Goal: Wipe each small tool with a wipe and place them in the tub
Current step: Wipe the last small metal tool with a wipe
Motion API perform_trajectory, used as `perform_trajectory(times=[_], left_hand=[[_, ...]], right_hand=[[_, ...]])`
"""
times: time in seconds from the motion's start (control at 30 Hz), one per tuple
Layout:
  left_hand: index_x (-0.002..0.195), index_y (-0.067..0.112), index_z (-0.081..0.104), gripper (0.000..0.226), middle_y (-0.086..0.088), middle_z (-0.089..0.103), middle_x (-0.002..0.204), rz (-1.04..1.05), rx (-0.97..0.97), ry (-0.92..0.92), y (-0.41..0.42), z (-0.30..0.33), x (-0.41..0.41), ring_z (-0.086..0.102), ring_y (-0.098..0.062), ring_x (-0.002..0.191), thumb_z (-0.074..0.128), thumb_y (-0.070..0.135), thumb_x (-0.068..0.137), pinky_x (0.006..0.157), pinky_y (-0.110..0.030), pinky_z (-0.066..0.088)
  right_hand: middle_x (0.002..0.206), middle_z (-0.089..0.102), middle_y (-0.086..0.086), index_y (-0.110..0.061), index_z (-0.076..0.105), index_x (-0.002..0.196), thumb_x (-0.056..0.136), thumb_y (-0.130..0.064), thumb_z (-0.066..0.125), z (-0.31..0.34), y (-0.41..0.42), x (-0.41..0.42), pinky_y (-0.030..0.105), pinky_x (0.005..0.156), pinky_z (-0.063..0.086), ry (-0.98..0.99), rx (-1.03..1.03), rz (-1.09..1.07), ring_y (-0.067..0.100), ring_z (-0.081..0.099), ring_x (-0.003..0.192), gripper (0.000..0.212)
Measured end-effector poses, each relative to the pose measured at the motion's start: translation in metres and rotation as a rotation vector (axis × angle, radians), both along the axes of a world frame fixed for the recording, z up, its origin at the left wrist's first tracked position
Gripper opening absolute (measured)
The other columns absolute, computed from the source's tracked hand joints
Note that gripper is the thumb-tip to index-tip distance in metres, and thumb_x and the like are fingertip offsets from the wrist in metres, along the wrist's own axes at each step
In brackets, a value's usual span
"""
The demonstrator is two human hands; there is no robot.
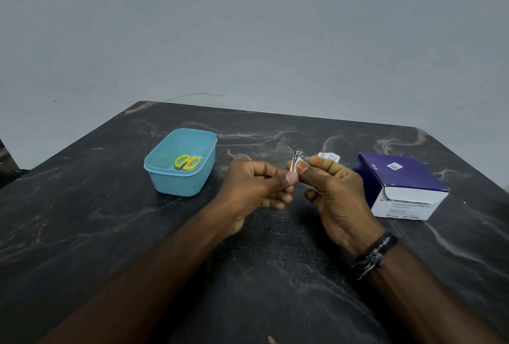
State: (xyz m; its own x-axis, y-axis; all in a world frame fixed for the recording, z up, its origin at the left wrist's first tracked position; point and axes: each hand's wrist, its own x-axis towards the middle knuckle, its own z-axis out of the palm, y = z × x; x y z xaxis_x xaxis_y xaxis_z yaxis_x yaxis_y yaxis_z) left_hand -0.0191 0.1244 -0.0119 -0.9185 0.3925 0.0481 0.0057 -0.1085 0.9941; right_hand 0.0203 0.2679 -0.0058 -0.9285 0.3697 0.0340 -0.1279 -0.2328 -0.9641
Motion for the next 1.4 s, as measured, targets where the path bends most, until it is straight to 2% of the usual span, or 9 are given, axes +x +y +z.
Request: perform_trajectory(times=[0.17,0.3,0.53,0.77,0.9,1.07,1.13,1.27,1.4], left_hand=[[0.089,-0.003,0.070,0.019,-0.017,0.074,0.082,-0.007,0.004,0.017,0.002,-0.002,0.000,0.069,-0.021,0.066,0.074,0.013,0.081,0.063,-0.034,0.059],[0.088,-0.002,0.069,0.013,-0.016,0.074,0.079,0.007,-0.045,0.103,0.003,-0.003,-0.001,0.069,-0.021,0.062,0.070,0.010,0.086,0.060,-0.034,0.058],[0.090,0.000,0.067,0.012,-0.014,0.073,0.078,0.024,-0.160,0.257,0.007,-0.005,0.000,0.070,-0.027,0.061,0.066,0.012,0.090,0.060,-0.041,0.060],[0.085,-0.006,0.065,0.011,-0.020,0.070,0.072,0.052,-0.101,0.241,0.003,-0.003,0.000,0.068,-0.026,0.054,0.068,0.005,0.087,0.054,-0.038,0.058],[0.084,-0.005,0.068,0.010,-0.016,0.070,0.068,0.079,-0.115,0.284,0.002,-0.004,0.000,0.067,-0.025,0.052,0.071,0.005,0.084,0.052,-0.037,0.058],[0.085,-0.002,0.070,0.011,-0.014,0.071,0.068,0.083,-0.117,0.269,0.003,-0.003,0.000,0.066,-0.023,0.050,0.073,0.009,0.084,0.051,-0.034,0.056],[0.085,-0.001,0.069,0.011,-0.013,0.071,0.069,0.090,-0.127,0.255,0.002,-0.003,0.000,0.066,-0.023,0.050,0.072,0.010,0.085,0.051,-0.034,0.056],[0.084,0.004,0.068,0.012,-0.011,0.071,0.071,0.127,-0.171,0.265,0.001,0.001,0.003,0.065,-0.022,0.048,0.068,0.016,0.089,0.047,-0.031,0.054],[0.082,0.011,0.068,0.017,-0.004,0.072,0.072,0.231,-0.258,0.386,-0.006,0.017,0.004,0.060,-0.014,0.042,0.064,0.024,0.092,0.044,-0.024,0.044]], right_hand=[[0.091,0.077,0.008,-0.011,0.064,0.098,0.078,-0.011,0.077,-0.002,-0.003,0.000,0.029,0.063,0.042,-0.007,0.008,-0.007,0.020,0.059,0.081,0.024],[0.090,0.077,0.006,-0.007,0.064,0.104,0.078,-0.010,0.077,-0.002,-0.003,0.001,0.029,0.064,0.043,0.008,-0.001,-0.009,0.018,0.061,0.079,0.030],[0.068,0.071,-0.005,-0.014,0.063,0.092,0.076,-0.008,0.078,-0.001,0.000,-0.001,0.024,0.055,0.040,0.074,-0.005,-0.068,0.018,0.057,0.073,0.022],[0.077,0.070,0.007,-0.003,0.063,0.100,0.079,-0.004,0.076,-0.002,-0.003,0.002,0.012,0.051,0.045,0.141,0.121,-0.061,0.001,0.062,0.056,0.026],[0.077,0.072,0.009,-0.001,0.063,0.100,0.077,-0.002,0.077,-0.003,-0.003,0.001,0.011,0.050,0.044,0.162,0.137,-0.081,0.000,0.062,0.055,0.026],[0.061,0.070,-0.004,-0.006,0.061,0.091,0.076,0.000,0.078,-0.001,-0.001,0.000,0.011,0.049,0.044,0.201,0.114,-0.141,-0.001,0.060,0.050,0.024],[0.060,0.070,-0.004,-0.007,0.061,0.090,0.076,0.000,0.078,0.000,-0.002,0.000,0.011,0.049,0.044,0.212,0.098,-0.162,-0.001,0.060,0.050,0.023],[0.079,0.073,0.012,-0.005,0.062,0.092,0.075,-0.004,0.079,0.002,0.001,0.001,0.016,0.056,0.051,0.213,0.078,-0.208,0.010,0.067,0.064,0.024],[0.067,0.072,0.000,-0.008,0.062,0.088,0.076,-0.005,0.079,0.001,0.001,0.001,0.020,0.063,0.055,0.204,0.118,-0.222,0.012,0.067,0.066,0.021]])
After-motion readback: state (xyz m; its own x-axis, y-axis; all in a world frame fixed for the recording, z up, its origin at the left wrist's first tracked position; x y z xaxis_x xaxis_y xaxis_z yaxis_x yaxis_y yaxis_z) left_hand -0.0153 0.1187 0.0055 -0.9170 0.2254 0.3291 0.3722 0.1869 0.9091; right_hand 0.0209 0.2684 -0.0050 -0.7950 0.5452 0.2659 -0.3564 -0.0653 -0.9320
